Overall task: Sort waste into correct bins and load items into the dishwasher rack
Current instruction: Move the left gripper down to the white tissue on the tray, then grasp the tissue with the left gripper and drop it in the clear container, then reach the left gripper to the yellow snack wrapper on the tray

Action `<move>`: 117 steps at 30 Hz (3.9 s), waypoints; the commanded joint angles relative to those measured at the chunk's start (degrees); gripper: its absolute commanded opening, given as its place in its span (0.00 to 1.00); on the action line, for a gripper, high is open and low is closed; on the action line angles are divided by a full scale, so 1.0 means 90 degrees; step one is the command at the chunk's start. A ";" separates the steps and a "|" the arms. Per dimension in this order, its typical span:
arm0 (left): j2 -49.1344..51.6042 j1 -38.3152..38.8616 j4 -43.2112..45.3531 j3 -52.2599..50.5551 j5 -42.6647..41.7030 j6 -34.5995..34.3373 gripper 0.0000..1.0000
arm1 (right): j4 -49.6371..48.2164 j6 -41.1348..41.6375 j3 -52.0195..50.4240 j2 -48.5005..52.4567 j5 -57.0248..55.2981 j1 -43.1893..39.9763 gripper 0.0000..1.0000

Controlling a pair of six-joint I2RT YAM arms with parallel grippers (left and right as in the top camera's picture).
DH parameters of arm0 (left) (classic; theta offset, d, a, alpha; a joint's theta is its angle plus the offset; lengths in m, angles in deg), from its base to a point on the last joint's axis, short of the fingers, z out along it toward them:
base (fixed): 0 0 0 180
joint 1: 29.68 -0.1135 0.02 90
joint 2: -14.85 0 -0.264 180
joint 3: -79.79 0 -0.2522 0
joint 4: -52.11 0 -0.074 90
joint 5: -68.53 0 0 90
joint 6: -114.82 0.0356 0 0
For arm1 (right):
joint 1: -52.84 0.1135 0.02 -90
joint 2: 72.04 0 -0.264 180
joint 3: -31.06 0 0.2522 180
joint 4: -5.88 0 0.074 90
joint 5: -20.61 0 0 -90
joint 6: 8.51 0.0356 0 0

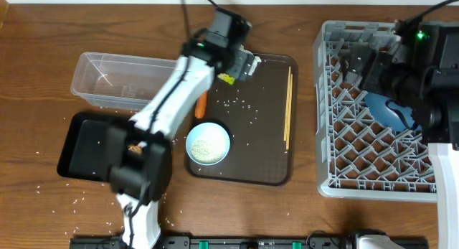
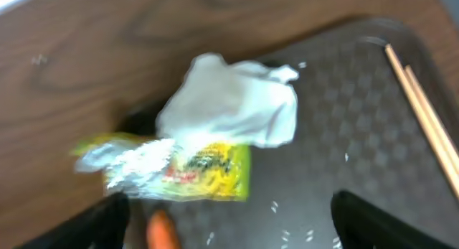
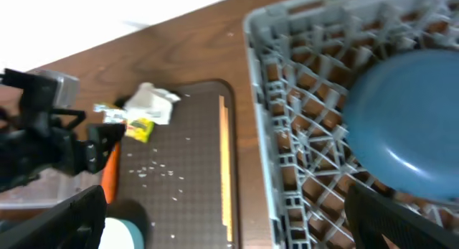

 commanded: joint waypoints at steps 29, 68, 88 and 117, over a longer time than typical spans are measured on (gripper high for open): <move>0.1600 0.0202 0.1698 0.0041 -0.0850 0.0257 0.22 | 0.0544 0.0107 0.0022 0.0051 -0.0129 -0.0051 0.99; -0.1644 -0.2373 -0.2181 -0.0051 0.0619 -0.0299 0.13 | 0.0678 0.0109 0.0022 0.0049 -0.0058 -0.0049 0.99; -0.0253 -0.0401 -0.1384 -0.0236 -0.0794 0.0104 0.65 | 0.0675 0.0112 0.0022 0.0049 -0.0056 -0.0049 0.99; 0.1406 0.0180 0.0087 -0.0204 0.0988 -0.0440 0.06 | 0.0668 0.0109 0.0022 0.0049 0.0107 -0.0044 0.99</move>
